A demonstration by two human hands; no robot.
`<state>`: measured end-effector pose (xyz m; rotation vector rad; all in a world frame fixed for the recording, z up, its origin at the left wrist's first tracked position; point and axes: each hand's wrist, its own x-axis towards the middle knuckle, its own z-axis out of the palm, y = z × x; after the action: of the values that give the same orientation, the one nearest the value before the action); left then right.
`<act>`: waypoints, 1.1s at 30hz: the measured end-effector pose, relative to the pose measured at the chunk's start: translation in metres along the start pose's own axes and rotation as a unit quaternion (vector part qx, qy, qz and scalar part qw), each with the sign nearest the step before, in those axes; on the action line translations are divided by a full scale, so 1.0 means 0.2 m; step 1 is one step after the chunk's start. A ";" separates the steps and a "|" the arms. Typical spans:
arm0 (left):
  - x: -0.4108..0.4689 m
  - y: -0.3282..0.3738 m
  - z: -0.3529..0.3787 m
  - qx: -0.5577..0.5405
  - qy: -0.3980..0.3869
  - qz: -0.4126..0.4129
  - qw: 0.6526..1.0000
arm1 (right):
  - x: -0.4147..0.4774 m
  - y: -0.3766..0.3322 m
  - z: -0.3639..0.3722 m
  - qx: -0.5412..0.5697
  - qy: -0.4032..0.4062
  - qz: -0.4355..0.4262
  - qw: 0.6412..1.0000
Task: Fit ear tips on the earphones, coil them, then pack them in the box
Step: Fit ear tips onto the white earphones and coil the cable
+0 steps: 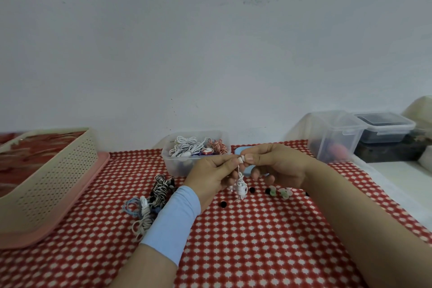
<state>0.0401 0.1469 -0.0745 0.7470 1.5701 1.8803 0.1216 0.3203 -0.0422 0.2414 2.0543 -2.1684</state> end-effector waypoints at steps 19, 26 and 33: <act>-0.02 0.02 -0.02 0.032 0.039 -0.061 0.997 | -0.03 -0.06 0.04 -0.276 0.103 -0.120 0.948; -0.01 0.02 -0.02 0.031 0.034 -0.095 0.994 | -0.01 -0.05 0.04 -0.379 0.149 -0.171 0.897; -0.01 0.04 -0.01 -0.042 0.029 -0.117 0.992 | -0.02 -0.06 0.06 -0.394 0.150 -0.197 0.885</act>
<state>0.0404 0.1430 -0.0676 0.4542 1.5313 1.7968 0.1220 0.3092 -0.0292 0.0558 3.1881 -1.2926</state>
